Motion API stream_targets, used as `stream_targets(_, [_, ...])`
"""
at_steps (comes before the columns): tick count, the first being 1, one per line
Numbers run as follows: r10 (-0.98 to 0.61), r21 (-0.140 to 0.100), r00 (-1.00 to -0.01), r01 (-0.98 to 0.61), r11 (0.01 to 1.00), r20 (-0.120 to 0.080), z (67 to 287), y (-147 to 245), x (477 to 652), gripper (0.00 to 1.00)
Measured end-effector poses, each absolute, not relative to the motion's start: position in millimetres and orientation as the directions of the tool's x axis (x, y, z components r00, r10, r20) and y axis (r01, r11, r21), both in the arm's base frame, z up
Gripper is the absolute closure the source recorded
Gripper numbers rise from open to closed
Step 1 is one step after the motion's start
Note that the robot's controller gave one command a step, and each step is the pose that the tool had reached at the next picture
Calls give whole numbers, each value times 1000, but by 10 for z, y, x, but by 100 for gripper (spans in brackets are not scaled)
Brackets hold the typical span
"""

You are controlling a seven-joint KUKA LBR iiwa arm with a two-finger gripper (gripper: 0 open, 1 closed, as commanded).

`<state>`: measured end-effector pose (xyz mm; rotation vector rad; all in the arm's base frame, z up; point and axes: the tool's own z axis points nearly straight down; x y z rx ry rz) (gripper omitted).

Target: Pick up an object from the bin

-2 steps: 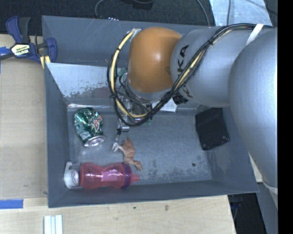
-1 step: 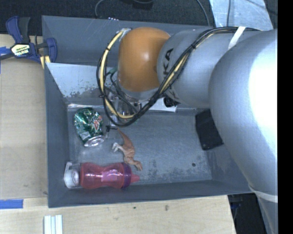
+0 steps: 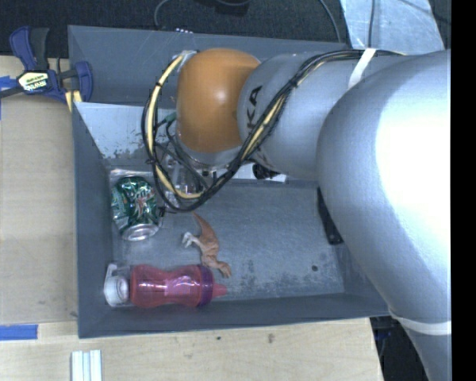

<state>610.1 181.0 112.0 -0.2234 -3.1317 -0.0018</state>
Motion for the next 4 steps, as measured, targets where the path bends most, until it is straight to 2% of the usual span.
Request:
stream_targets(1, [-162, 0, -987, -162, 987, -3, 1128, 1857, 6103, 0])
stream_targets(2, [-205, 3, -979, -205, 979, -4, 929, 2047, 6201, 100])
stream_targets(3, [-205, 3, -979, -205, 979, -4, 929, 2047, 6201, 100])
stream_targets(4, [-242, 3, -970, -242, 970, -8, 1949, 2066, 6087, 100])
